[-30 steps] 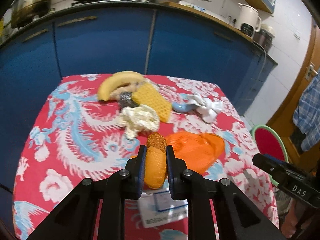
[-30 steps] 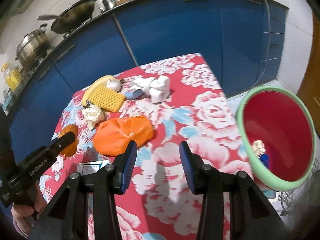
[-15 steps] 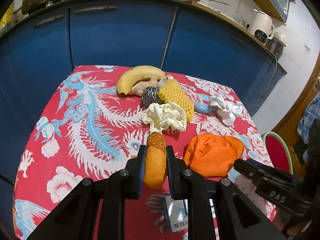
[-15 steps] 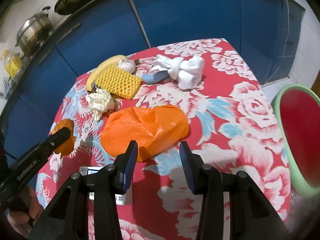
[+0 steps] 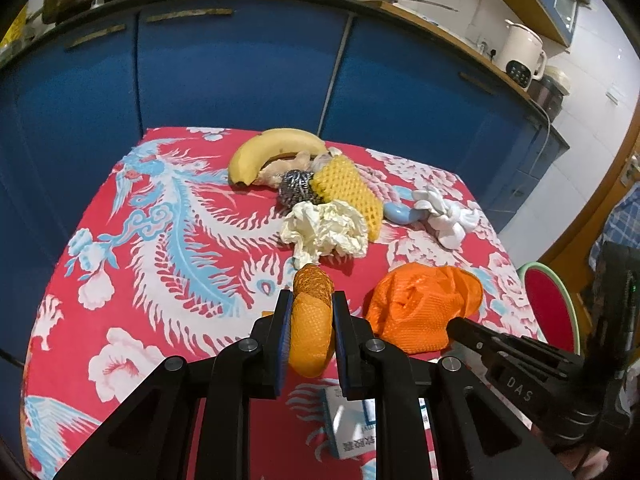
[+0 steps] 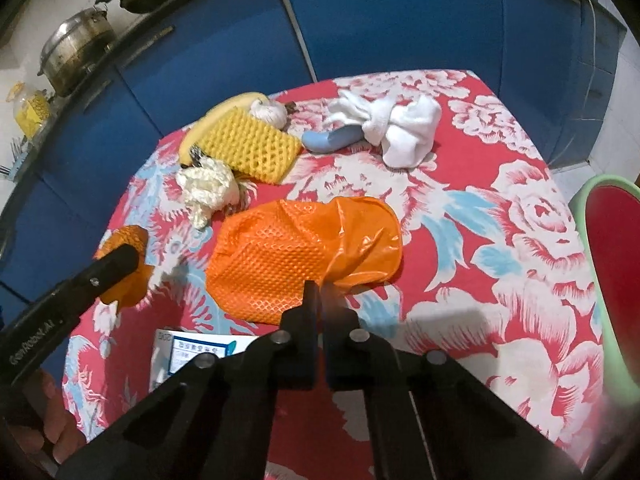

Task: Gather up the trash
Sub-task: 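Grasp the orange plastic bag with the right tool and carry it toward the bucket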

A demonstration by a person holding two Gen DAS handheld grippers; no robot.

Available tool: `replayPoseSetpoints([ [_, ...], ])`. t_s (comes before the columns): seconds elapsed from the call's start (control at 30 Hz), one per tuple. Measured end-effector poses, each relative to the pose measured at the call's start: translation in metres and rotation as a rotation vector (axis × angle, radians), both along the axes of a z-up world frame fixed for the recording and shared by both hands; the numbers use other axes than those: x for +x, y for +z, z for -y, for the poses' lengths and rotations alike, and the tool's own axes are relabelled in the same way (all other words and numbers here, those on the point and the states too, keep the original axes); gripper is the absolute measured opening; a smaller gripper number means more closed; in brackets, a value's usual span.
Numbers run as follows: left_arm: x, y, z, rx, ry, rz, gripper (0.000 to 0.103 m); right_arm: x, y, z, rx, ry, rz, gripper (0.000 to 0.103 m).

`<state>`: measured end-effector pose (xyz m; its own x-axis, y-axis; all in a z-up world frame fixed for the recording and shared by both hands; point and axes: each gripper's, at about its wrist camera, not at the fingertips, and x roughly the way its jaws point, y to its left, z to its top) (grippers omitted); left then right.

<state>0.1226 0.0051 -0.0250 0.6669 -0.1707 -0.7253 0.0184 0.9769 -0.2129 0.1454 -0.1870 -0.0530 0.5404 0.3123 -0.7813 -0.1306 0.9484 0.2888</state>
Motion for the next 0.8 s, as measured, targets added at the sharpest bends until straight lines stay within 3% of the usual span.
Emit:
replayPoseSetpoints([
  [0.8, -0.017, 0.029, 0.054, -0.003, -0.133, 0.046, 0.019, -0.06, 0.065, 0.071, -0.005, -0.138, 0.192, 0.003],
])
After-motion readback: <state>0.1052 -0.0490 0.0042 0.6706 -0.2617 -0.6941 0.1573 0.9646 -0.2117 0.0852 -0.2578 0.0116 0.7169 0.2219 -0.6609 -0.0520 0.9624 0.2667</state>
